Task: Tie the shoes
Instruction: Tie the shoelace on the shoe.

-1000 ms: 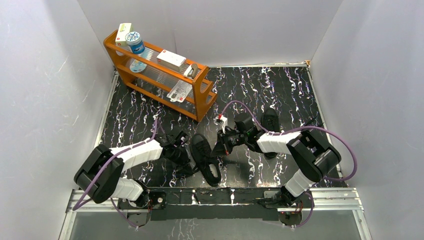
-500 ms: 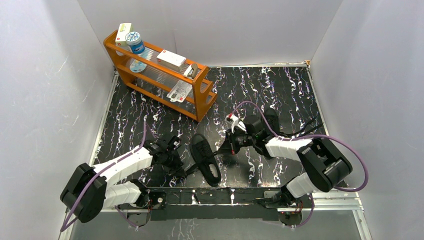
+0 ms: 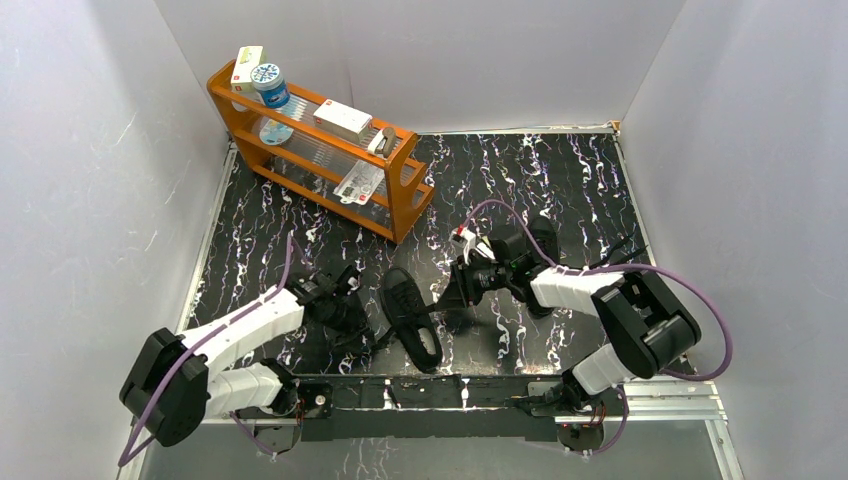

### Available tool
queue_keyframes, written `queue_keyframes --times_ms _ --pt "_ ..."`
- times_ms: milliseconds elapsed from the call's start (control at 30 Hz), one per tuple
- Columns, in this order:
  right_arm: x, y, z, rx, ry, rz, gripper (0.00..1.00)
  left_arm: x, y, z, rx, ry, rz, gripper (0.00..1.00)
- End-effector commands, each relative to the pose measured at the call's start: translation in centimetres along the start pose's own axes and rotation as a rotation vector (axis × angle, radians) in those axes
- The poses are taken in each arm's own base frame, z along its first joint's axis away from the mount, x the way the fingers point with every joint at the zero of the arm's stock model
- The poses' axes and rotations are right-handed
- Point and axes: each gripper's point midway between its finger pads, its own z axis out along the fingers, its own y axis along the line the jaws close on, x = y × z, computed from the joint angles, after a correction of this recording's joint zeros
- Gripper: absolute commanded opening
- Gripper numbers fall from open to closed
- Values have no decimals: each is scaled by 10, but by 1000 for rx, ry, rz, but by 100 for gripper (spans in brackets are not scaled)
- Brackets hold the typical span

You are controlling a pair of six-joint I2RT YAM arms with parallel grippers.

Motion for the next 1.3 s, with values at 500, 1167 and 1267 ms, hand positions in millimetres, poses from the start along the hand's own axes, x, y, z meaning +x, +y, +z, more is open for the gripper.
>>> queue_keyframes --times_ms 500,1167,1267 --pt "-39 10 -10 32 21 -153 56 -11 -125 -38 450 0 382 61" --pt "-39 5 6 -6 35 -66 48 20 -98 -34 462 118 333 0" --pt "-44 10 8 -27 24 -56 49 32 -92 -35 473 151 316 0"
